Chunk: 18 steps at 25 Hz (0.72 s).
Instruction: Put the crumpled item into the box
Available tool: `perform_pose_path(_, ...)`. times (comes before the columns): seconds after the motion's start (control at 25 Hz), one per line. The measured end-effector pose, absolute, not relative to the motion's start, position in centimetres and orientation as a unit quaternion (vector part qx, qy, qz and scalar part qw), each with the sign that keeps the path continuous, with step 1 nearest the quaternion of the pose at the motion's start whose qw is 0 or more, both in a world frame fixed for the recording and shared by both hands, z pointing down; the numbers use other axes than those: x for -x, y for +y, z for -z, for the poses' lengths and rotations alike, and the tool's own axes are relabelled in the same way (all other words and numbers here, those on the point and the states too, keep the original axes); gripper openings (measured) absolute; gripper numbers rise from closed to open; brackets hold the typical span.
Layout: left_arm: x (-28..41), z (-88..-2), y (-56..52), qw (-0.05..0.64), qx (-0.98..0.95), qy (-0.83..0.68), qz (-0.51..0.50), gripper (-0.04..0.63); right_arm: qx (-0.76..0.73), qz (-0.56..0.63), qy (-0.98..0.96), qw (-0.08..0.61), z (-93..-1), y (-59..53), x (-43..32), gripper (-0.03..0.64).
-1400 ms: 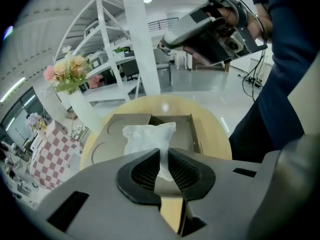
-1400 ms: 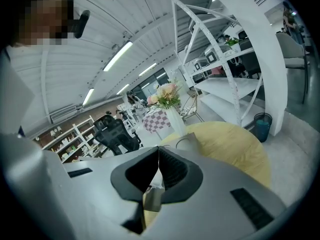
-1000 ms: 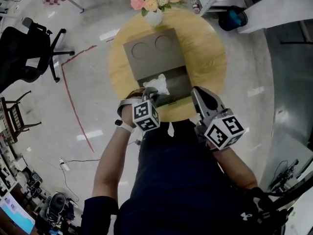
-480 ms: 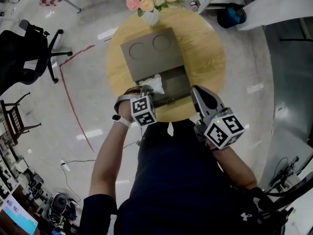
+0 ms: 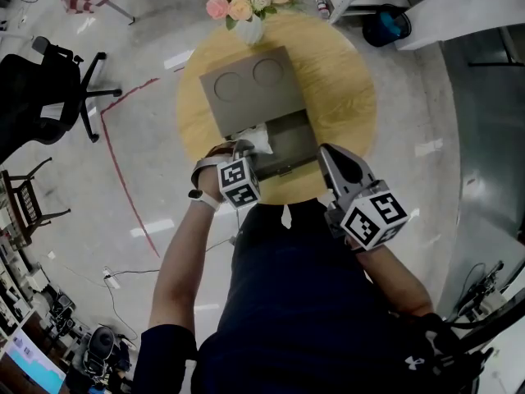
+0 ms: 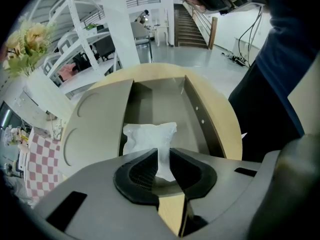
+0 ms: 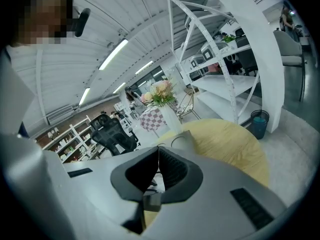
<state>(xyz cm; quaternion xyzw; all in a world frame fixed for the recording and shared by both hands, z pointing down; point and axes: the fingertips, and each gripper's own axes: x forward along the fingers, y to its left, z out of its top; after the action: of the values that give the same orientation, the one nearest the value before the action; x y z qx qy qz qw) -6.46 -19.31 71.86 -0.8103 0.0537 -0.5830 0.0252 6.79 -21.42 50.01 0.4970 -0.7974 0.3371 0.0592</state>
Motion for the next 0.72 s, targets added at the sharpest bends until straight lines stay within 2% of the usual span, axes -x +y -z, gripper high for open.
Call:
perform_pose_path(0.08,6.6,-71.8,-19.4,0.024,0.809,0.062,0.585,0.112,-0.495,-0.336,-0.799,0.059,-49.9,-21.2,-6.8,0.014)
perform_pose_path(0.16,6.7,-71.7,-19.4,0.017,0.809,0.073,0.584,0.179,-0.494,-0.335,-0.800,0.058,-49.8,-21.0,-6.9,0.014)
perform_pose_path(0.36,6.7,-70.3,-20.0,-0.008,0.818,0.132,0.559,0.258,-0.491,-0.330,-0.804,0.056,-49.5,-20.3,-7.1,0.014)
perform_pose_path(0.52,6.8,-68.7,-20.2,-0.037,0.827,0.179,0.532,0.284,-0.489,-0.327,-0.807,0.053,-49.2,-19.7,-7.3,0.014)
perform_pose_path(0.72,6.7,-65.3,-20.3,-0.072,0.842,0.240,0.477,0.284,-0.486,-0.322,-0.811,0.051,-48.7,-18.8,-7.5,0.014)
